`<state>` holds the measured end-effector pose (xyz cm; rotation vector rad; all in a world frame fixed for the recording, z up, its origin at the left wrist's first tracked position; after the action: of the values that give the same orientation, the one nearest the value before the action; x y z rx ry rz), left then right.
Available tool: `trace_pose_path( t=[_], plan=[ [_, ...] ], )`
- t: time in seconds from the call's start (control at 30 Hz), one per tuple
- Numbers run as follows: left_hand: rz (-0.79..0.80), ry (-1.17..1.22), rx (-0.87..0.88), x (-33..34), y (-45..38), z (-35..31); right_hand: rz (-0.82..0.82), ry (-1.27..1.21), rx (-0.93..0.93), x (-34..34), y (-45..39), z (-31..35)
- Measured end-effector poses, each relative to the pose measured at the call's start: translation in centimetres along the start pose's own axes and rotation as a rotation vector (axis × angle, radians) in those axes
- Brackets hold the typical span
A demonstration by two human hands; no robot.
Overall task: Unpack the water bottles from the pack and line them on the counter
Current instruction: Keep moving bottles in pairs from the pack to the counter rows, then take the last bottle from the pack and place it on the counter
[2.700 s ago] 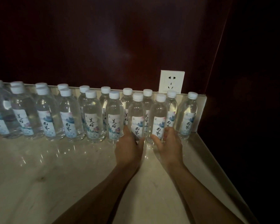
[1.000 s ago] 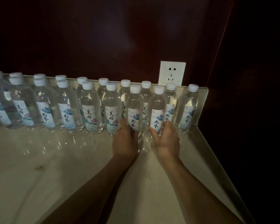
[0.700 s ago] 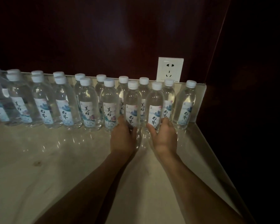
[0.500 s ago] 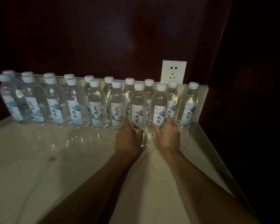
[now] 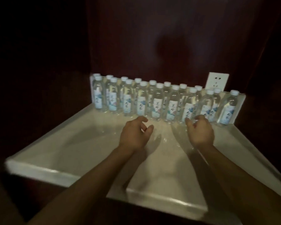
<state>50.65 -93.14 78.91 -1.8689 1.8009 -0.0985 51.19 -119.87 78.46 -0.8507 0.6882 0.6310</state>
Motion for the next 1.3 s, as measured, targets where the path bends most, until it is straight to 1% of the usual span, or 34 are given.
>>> trace_pose_path(
  t=[0.2, 0.33, 0.43, 0.53, 0.63, 0.7, 0.77, 0.9, 1.03, 1.13, 1.3],
  plan=[
    [-0.129, -0.033, -0.053, -13.2, 5.7, 2.0, 0.121, -0.325, -0.209, -0.3, 14.3, 16.0],
    [-0.244, -0.049, -0.086, -22.8, 10.2, 3.2, 0.219, -0.396, -0.335, 0.4, 22.6, 24.6],
    [-0.332, -0.106, -0.092, -30.0, 14.0, 4.0, 0.255, -0.458, -0.428, 1.0, 28.3, 30.3],
    [-0.455, -0.162, -0.1, -36.8, 18.3, 5.0, 0.277, -0.534, -0.542, 1.9, 34.4, 35.7],
    [-0.592, -0.235, -0.142, -43.5, 23.3, 7.0, 0.371, -0.586, -0.677, 3.9, 41.4, 41.0],
    [-0.694, -0.28, -0.21, -48.1, 27.1, 9.1, 0.454, -0.604, -0.776, 5.7, 46.4, 44.4],
    [-0.777, -0.314, -0.318, -52.6, 31.1, 12.5, 0.564, -0.636, -0.84, 8.0, 51.7, 47.6],
    [-0.876, -0.289, -0.561, -60.1, 39.2, 20.1, 0.752, -0.702, -0.879, 13.5, 61.6, 52.6],
    [-0.915, -0.308, -0.771, -66.2, 45.7, 27.9, 0.95, -0.662, -0.887, 20.5, 70.7, 56.8],
    [-0.889, -0.298, -0.931, -69.7, 48.9, 33.1, 1.125, -0.56, -0.864, 26.2, 76.7, 59.2],
    [-0.862, -0.241, -1.071, -73.4, 52.0, 39.9, 1.321, -0.423, -0.818, 33.5, 84.1, 61.5]
  ],
)
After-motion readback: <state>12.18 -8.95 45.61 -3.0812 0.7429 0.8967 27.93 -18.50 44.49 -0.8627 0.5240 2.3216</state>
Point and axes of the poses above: each hand's wrist, its own y-axis away from the middle knuckle, its own x-axis out of the palm, z = x × y, the point moved 8 cm from there along -y, towards the middle knuckle, and after that the axes turned 14 degrees about y, right-handed, at the moved point
